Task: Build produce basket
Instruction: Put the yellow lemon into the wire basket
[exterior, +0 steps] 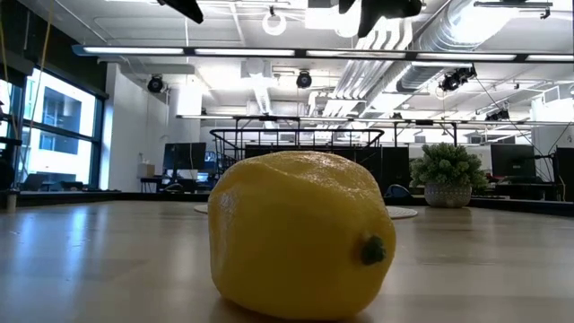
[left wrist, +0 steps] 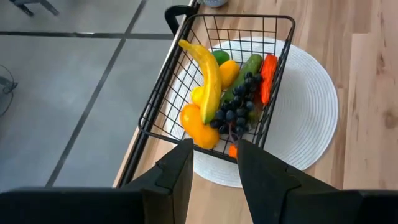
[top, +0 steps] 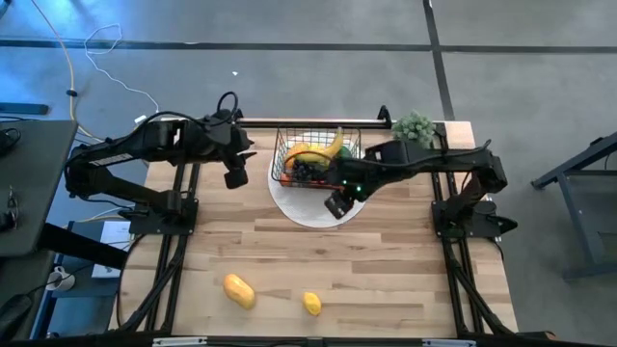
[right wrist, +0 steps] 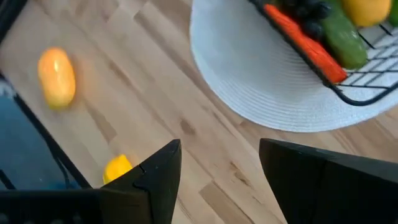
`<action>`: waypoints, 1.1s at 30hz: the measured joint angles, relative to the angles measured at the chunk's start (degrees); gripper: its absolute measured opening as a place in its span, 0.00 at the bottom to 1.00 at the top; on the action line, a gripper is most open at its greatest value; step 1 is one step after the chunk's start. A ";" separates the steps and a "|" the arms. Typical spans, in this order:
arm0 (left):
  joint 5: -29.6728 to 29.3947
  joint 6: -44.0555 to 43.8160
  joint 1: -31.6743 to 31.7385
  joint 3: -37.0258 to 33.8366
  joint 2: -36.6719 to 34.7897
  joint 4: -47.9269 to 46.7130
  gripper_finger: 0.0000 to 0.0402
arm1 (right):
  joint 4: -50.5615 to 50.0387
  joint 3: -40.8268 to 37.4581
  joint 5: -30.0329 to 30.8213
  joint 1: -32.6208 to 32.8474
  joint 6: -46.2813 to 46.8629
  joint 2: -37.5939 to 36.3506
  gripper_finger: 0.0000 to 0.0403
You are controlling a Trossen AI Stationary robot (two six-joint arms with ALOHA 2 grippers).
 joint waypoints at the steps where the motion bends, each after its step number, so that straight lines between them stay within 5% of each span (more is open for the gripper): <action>1: 0.00 0.00 0.00 0.00 -0.01 -0.15 0.28 | 0.00 0.00 0.00 0.54 -1.37 0.00 0.49; 24: 5.61 -13.44 -5.21 0.00 0.00 -12.00 0.28 | 1.39 0.00 -2.47 5.77 -1.92 0.00 0.51; 33: 5.90 -21.01 -9.55 0.00 -0.34 -13.38 0.28 | 1.64 0.00 1.70 11.04 -1.15 0.02 0.72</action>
